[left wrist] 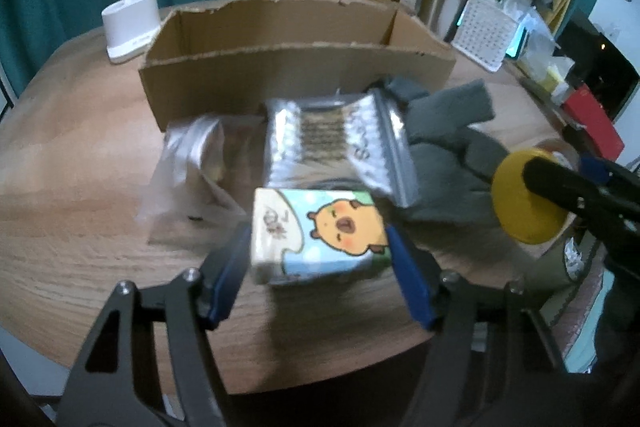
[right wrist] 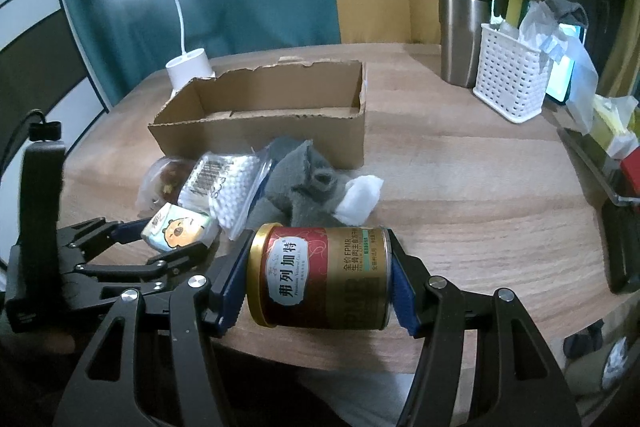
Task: Organize objects
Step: 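Carry the can with the right tool while the left tool carries the tissue pack into the box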
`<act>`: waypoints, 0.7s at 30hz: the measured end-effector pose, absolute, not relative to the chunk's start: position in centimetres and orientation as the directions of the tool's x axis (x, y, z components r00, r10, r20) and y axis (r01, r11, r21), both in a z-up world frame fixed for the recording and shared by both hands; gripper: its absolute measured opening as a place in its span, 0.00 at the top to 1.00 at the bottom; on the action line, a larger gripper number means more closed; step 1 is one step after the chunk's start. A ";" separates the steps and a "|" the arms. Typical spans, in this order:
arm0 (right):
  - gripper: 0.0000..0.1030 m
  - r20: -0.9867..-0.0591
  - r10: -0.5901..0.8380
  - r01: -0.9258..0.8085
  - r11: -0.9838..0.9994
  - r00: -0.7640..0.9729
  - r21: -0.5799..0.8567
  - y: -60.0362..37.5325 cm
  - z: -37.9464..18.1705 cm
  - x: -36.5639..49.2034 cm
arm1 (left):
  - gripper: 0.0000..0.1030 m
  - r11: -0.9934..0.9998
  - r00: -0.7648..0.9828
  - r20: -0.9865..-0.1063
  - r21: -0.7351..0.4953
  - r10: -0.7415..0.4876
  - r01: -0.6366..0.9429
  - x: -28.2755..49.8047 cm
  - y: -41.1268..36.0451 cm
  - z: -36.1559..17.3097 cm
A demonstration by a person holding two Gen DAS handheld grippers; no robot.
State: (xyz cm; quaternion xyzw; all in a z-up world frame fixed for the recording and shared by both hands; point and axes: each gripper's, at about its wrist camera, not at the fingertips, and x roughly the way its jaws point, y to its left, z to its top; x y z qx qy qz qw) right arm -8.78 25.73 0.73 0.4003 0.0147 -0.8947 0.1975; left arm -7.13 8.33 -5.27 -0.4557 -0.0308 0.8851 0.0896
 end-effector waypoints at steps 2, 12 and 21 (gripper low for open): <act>0.38 -0.716 -0.343 0.365 -0.922 -0.609 0.131 25.8 1.0 -8.8 | 0.34 -0.981 -0.582 -0.791 -0.135 0.191 -0.138 -6.9 8.2 -4.6; 0.38 -0.695 -0.347 0.370 -0.921 -0.630 0.125 25.9 2.1 -9.1 | 0.34 -0.976 -0.609 -0.764 -0.150 0.214 -0.155 -6.4 8.1 -2.9; 0.38 -0.675 -0.356 0.382 -0.917 -0.646 0.118 25.8 3.3 -9.5 | 0.34 -0.979 -0.652 -0.730 -0.147 0.206 -0.145 -6.2 7.6 -0.8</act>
